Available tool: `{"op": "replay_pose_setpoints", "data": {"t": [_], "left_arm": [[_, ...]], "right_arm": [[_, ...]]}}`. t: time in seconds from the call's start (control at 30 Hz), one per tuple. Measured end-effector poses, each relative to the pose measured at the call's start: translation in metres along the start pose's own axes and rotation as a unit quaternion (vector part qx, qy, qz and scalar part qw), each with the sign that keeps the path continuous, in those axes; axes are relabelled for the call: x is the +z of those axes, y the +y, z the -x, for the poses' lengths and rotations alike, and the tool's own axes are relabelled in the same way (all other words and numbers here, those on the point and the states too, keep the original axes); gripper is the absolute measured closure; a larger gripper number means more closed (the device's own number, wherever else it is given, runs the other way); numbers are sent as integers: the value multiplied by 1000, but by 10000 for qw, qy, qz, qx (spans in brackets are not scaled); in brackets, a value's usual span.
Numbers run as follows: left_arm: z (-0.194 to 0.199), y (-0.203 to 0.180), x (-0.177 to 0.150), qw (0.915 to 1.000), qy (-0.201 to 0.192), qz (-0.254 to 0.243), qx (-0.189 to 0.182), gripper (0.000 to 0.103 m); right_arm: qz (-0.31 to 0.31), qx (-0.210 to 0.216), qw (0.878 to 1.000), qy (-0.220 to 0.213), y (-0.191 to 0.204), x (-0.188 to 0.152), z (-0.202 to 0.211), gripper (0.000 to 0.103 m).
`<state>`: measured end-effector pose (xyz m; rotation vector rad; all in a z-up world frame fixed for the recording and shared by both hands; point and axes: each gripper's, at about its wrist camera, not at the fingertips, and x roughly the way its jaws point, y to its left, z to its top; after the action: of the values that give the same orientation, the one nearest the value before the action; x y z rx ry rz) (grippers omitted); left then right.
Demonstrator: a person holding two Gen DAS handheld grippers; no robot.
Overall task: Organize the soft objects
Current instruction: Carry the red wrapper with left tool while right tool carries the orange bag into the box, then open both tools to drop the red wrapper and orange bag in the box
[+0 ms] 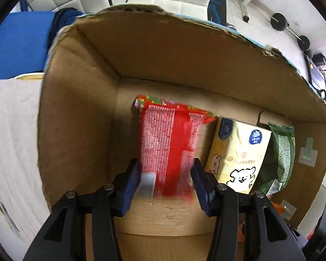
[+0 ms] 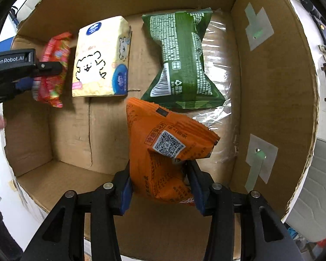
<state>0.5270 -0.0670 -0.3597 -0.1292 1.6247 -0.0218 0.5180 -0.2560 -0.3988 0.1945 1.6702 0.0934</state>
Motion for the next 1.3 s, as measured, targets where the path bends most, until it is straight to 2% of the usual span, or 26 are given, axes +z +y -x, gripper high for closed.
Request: {"op": "replay_pose_setpoints", "data": {"t": [0.17,0.33,0.47,0.6,0.77,0.83,0.87,0.9,0.93,1.17,1.3], "left_arm": [[5,-4,0,10000,26,-58,40,55],[19,-3,-9,9998,-126,-100,88,52],[33,-1,-29,9995,-285,-149,41,52],[49,-1,-50,9983,-513,-253,131,49],[61,8,-73,9968,-760,-192,138,29],[66,11,-81,9959,-866,-179,195,14],[68,11,-85,9952,-922,-202,257,10],[69,12,-87,9946,-964,-233,296,6],[71,11,-91,9938,-1021,-280,342,5],[89,5,-116,9916,-1214,-381,219,4],[110,2,-136,9870,-1527,-415,291,4]], "right_arm": [[-16,3,10000,-13,0,5,10,45],[-15,-85,9999,-128,1,6,23,42],[-40,-98,9996,-275,3,4,32,23],[-27,-184,9988,-450,2,2,45,21],[-11,-199,9977,-645,4,-6,59,11],[12,-233,9972,-710,7,-9,61,8],[3,-232,9970,-742,6,-10,64,1],[-8,-235,9966,-793,7,-12,67,0],[-9,-267,9961,-843,10,-14,67,0],[33,-498,9911,-1234,17,-30,88,0],[61,-521,9877,-1475,23,-45,105,0]]}}
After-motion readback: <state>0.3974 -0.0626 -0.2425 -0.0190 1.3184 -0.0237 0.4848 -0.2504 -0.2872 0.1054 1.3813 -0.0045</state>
